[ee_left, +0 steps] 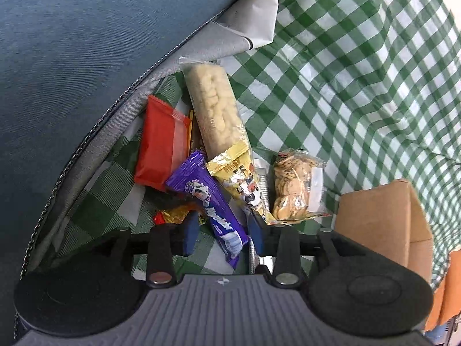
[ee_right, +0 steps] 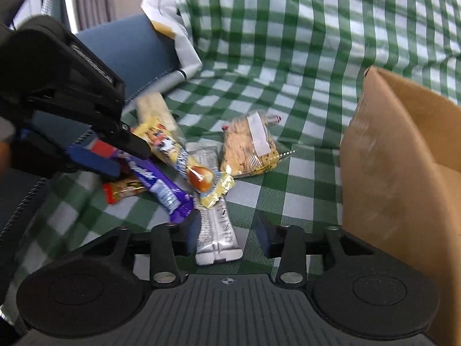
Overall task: Organize snacks
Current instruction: 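Grasp the purple chocolate bar with the left tool while the right tool grasps the silver bar, then lift both bars and carry them toward the cardboard box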
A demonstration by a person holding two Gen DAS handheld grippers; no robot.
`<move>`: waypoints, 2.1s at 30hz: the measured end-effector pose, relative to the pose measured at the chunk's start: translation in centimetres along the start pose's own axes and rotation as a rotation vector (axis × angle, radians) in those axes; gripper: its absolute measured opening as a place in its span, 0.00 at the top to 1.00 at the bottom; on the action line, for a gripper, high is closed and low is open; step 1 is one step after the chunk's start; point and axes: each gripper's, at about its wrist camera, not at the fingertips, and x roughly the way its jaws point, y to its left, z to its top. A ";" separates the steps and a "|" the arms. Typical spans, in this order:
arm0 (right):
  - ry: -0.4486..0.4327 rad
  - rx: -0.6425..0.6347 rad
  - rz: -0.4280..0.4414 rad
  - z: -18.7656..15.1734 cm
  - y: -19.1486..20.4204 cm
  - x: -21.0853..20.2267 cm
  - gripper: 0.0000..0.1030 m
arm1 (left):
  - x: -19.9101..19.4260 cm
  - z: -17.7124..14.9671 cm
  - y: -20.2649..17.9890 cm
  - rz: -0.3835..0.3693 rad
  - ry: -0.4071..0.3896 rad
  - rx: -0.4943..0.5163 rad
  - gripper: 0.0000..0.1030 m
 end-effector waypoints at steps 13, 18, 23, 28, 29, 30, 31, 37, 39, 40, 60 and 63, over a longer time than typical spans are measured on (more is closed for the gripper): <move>0.030 -0.047 0.060 0.2 0.4 1.8 0.81 | 1.6 -0.1 -1.1 0.071 0.019 0.096 0.82; 0.035 -0.028 0.069 -0.1 0.0 0.7 0.87 | -0.4 -0.3 -0.6 0.045 -0.014 0.164 0.88; 0.044 -0.027 0.070 -0.6 0.5 -0.8 0.94 | -1.7 -0.9 0.3 0.013 0.020 0.216 0.88; 0.081 -0.010 0.073 -1.0 0.9 -2.4 0.95 | -1.8 -1.9 0.1 -0.016 0.083 0.293 0.88; 0.104 -0.001 0.068 -1.2 1.0 -2.8 0.95 | -1.8 -2.2 -0.1 -0.012 0.091 0.318 0.88; 0.128 0.005 0.065 -1.4 1.0 -3.0 0.95 | -1.7 -2.5 -0.2 -0.009 0.100 0.334 0.88; 0.163 0.016 0.060 -1.6 1.0 -3.2 0.95 | -1.6 -2.7 -0.3 -0.003 0.110 0.347 0.88; 0.180 0.066 0.062 -2.6 1.4 -5.3 0.91 | -0.9 -2.6 0.1 0.061 0.102 0.306 0.82; 0.150 0.060 0.060 -2.6 1.4 -5.5 0.83 | -0.7 -2.3 0.3 0.070 0.099 0.274 0.76; 0.142 0.061 0.062 -2.7 1.4 -5.3 0.76 | -0.6 -2.2 0.3 0.077 0.100 0.264 0.72; 0.158 -0.094 0.024 -3.5 2.5 -2.1 0.66 | 2.8 -3.3 -2.2 0.219 0.133 0.397 0.68; 0.149 -0.104 0.016 -3.5 2.5 -2.2 0.73 | 2.7 -3.4 -2.3 0.223 0.127 0.427 0.77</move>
